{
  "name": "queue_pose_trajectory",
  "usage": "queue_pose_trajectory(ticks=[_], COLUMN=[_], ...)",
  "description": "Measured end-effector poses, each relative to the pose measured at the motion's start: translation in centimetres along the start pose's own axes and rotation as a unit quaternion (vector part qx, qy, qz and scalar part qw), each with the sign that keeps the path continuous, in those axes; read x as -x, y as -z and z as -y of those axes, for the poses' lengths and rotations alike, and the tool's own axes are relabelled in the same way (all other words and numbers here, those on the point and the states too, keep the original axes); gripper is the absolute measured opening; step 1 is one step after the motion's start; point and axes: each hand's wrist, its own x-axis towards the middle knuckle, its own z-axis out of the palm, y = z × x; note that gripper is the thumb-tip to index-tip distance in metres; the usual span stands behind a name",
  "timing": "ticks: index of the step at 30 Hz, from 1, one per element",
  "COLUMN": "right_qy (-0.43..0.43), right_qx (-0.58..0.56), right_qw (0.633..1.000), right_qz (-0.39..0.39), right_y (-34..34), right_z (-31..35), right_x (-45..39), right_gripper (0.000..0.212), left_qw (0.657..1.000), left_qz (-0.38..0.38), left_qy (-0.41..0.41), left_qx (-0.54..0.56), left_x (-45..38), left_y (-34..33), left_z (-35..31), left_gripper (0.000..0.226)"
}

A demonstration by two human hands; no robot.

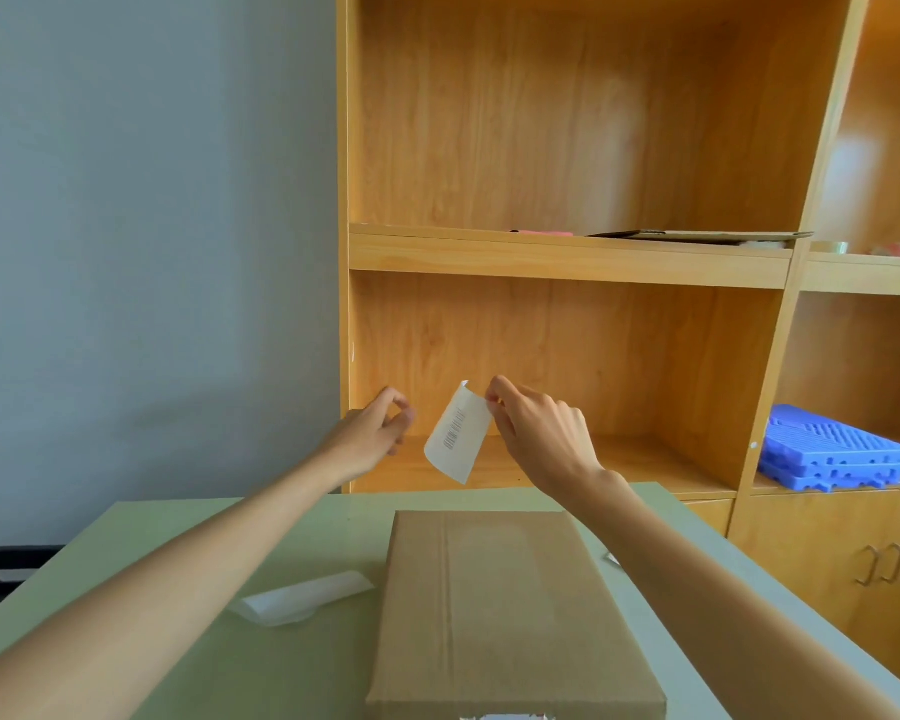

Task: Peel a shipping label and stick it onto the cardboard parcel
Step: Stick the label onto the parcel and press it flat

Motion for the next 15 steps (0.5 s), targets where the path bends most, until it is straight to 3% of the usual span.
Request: queue_pose_trajectory(ticks=[8,11,15], right_qy=[0.05,0.095,0.141], right_qx=[0.003,-0.002,-0.006], right_qw=[0.999,0.995,0.989], right_qz=[-0.005,0.009,0.048], right_y=[1.6,2.0,2.2], right_z=[-0.7,-1.2,-1.8], right_x=[0.3,0.5,1.0], right_gripper=[0.014,0.01,0.022], left_qw=[0.996,0.978,0.943], left_qz=[0.004,-0.006,0.003], left_qy=[-0.017,0.039,0.095], left_qx=[0.084,0.203,0.319], left_x=[-0.9,-1.1,-1.2], left_y=[-1.7,-2.0,-2.1], left_z=[-3.2,-4.7,-6.0], left_gripper=[0.053,0.055,0.062])
